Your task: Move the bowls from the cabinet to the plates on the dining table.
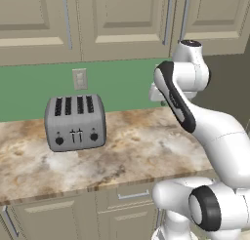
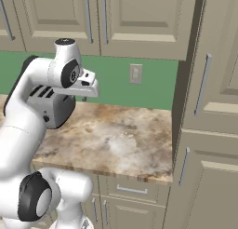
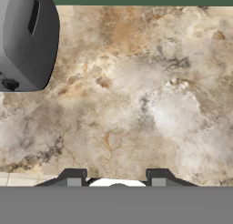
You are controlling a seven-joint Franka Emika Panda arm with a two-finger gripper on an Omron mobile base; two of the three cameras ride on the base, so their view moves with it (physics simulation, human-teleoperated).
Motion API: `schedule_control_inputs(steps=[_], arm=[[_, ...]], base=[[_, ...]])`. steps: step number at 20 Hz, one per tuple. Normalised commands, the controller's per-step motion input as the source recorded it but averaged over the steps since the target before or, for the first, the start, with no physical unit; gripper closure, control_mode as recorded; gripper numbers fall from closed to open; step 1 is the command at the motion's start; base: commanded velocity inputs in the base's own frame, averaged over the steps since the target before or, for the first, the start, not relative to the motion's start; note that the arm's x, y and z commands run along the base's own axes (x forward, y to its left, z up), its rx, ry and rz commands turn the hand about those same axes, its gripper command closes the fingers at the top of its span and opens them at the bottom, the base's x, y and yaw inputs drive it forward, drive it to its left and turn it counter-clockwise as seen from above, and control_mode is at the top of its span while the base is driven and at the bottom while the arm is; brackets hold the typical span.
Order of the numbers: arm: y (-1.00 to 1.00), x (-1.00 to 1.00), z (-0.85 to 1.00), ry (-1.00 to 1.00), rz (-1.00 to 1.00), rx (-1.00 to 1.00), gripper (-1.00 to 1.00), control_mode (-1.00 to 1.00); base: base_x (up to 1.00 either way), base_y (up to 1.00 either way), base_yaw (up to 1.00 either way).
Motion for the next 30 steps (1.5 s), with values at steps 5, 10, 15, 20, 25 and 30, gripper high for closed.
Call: schedule_control_inputs(steps=[5,10,15,20,25,30], arm=[[0.14,-0.29,0.01,-0.03,0.0,-0.02,-1.0,-1.0],[0.12,-0.45,0.0,-0.06,0.0,0.0,-1.0,-1.0],[0.0,-0.45,0.01,-0.09,0.0,0.0,-1.0,-1.0],[0.0,-0.39,0.03,-0.13,0.0,0.02,-1.0,-1.0],[0.0,-0.38,0.19,-0.2,0.0,0.02,-1.0,-1.0],[-0.02,-0.09,0.15,-0.13,0.0,0.01,-1.0,-1.0]], base=[[0.0,0.0,0.0],[0.0,0.0,0.0],[0.0,0.0,0.0],[0.0,0.0,0.0],[0.0,0.0,0.0],[0.0,0.0,0.0]])
